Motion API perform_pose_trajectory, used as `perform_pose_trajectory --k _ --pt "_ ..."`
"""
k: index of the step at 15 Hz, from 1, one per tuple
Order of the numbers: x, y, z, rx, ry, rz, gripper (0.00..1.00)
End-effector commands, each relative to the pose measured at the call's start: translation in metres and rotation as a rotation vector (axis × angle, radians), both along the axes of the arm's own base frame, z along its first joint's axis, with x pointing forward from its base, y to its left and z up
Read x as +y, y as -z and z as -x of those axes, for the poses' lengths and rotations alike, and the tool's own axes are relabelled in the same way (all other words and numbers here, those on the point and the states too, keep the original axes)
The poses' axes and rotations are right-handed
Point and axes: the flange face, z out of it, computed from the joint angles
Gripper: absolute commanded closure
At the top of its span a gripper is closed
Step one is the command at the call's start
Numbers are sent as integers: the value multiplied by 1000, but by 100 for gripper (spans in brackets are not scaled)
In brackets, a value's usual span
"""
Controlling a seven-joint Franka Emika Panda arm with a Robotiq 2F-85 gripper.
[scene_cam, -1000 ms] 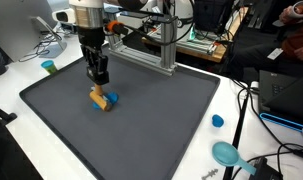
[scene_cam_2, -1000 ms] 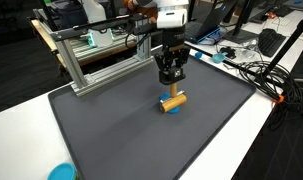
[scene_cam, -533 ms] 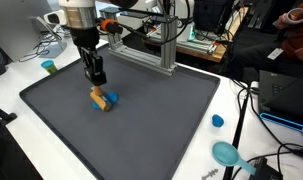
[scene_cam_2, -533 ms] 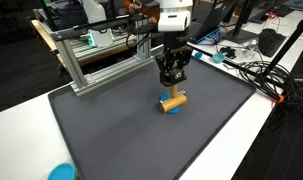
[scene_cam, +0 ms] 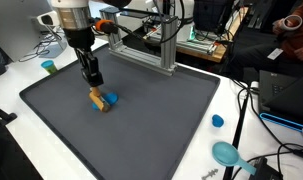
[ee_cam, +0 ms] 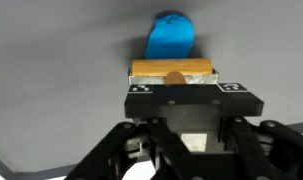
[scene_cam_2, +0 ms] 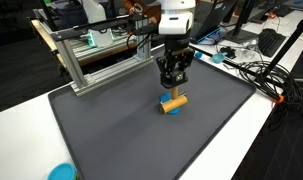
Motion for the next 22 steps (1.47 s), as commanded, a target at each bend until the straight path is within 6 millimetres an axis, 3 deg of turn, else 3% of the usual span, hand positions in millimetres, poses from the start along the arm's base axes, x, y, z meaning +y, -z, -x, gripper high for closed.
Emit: perform_pose_trajectory --k 1,22 --pt "-11 39 -16 3 42 -12 79" --pt "-21 32 -45 -51 176 -16 79"
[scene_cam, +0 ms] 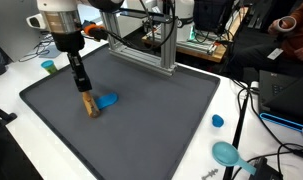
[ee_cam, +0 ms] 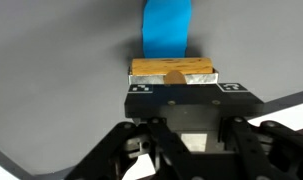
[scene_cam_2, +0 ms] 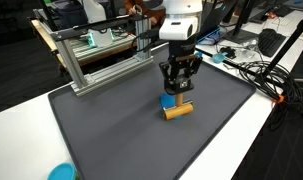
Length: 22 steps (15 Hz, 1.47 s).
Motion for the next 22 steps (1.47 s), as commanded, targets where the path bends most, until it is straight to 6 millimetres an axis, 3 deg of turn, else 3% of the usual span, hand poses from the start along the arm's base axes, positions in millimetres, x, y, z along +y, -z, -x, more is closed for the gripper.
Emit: perform_pose_trajectory --k 1,4,9,12,17,19,22 --pt "-9 30 -17 -26 26 6 79" --pt "-2 10 -17 -72 -4 19 79" --pt "31 -43 21 -74 -304 27 79" --pt "43 -78 44 43 -441 31 79" --pt "51 -132 65 230 -669 -1 79" --pt "55 -142 71 306 -754 -6 79" --pt "57 -141 79 431 -868 -2 79"
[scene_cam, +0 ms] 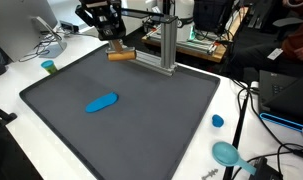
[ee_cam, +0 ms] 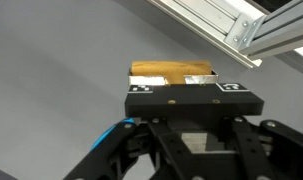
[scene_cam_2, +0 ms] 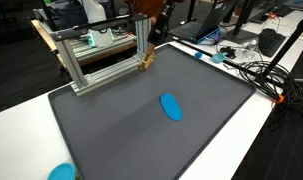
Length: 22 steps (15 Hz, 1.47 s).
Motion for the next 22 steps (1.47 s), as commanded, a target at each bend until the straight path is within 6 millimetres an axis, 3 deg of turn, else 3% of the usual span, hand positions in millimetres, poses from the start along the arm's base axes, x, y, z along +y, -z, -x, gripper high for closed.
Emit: perform_pose_trajectory --k 1,6,16,17,18,20,21,22 --pt "3 1 -4 -42 -53 7 79" --pt "6 -12 -16 -118 -331 -64 79" --pt "-19 -13 -52 -163 -848 -186 79" --pt "-12 -7 -44 -137 -761 -155 79" --pt "-15 -4 -45 -136 -770 -157 54" --pt "-14 1 -45 -129 -765 -160 54" --pt "-13 2 -45 -128 -765 -160 79" --pt "-15 7 -49 -154 -759 -150 79"
